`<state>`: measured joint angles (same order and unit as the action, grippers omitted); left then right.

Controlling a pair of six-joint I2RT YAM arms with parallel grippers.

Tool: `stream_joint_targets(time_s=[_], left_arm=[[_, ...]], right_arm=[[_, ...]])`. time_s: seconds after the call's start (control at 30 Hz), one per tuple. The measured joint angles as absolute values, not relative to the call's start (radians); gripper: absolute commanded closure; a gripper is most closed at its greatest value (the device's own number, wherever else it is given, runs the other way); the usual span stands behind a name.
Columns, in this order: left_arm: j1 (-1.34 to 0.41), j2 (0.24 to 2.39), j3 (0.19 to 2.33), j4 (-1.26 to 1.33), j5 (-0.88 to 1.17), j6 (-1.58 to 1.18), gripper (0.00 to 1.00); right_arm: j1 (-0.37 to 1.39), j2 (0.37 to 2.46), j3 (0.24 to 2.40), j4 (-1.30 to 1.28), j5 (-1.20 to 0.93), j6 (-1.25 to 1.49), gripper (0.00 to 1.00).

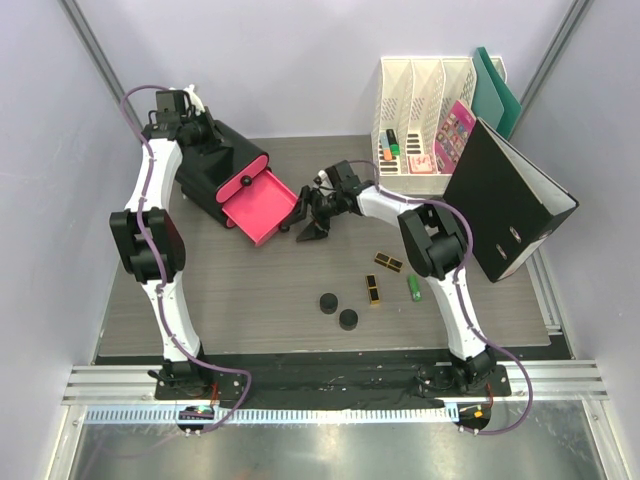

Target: Organize the makeup

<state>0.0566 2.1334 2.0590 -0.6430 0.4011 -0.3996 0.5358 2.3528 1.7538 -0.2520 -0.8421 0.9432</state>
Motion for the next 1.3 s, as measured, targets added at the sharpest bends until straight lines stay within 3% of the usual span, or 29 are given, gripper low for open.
stream_joint_targets(time_s=[0.3, 0.5, 0.7, 0.97, 1.3], left_arm=[[0.057, 2.133, 2.061, -0.645, 0.401, -0.385, 1.00], [0.057, 2.133, 2.061, -0.645, 0.401, -0.384, 1.00], [0.056, 2.138, 2.073, -0.654, 0.401, -0.384, 1.00], [0.057, 2.146, 2.086, -0.667, 0.402, -0.384, 1.00], [0.057, 2.156, 2.095, -0.674, 0.413, -0.384, 1.00]], right_arm=[[0.498, 2.280, 1.764, -0.520, -0.724, 0.764, 0.30], [0.471, 2.198, 1.905, -0.861, -0.504, 0.531, 0.30], [0.470, 2.072, 1.852, -1.094, -0.270, 0.398, 0.33], [0.472, 2.009, 1.649, -1.227, 0.004, 0.383, 0.34], [0.472, 2.074, 1.645, -1.208, 0.131, 0.345, 0.31]])
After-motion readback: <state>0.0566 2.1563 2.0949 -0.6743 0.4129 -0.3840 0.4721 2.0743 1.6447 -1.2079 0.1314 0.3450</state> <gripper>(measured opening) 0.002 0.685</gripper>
